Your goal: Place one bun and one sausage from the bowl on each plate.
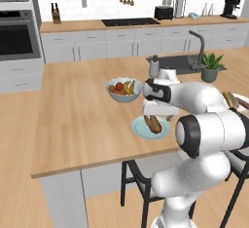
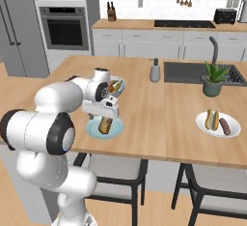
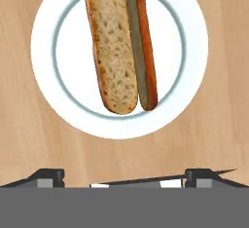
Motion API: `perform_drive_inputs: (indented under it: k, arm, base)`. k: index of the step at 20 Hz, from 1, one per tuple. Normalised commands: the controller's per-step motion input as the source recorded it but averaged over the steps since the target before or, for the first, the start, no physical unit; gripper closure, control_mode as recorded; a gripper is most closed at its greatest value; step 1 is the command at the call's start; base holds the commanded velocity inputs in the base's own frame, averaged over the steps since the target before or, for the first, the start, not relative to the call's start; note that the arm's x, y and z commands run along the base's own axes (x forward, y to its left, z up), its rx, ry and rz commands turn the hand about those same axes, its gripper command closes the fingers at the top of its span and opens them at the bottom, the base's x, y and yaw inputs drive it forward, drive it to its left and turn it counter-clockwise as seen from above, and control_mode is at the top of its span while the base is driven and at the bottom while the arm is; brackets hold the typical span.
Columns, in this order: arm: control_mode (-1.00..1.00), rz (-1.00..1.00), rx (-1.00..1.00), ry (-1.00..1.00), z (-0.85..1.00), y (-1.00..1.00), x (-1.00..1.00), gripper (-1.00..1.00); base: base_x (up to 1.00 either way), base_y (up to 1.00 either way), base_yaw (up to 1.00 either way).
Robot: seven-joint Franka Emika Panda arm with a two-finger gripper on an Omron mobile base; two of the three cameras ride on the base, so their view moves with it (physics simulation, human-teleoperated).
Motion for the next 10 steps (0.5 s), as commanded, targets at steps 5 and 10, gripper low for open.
perform_drive_inputs:
  k: [5, 10]
  arm:
    - [-1.00, -0.01, 0.00, 0.01, 0.32, 0.29, -0.78, -1.00]
    - [-1.00, -0.16, 0.00, 0.04, 0.44, 0.03, -0.03, -1.00]
  base:
    - [0.00, 0.00, 0.00]
    - [0.00, 0.00, 0.00]
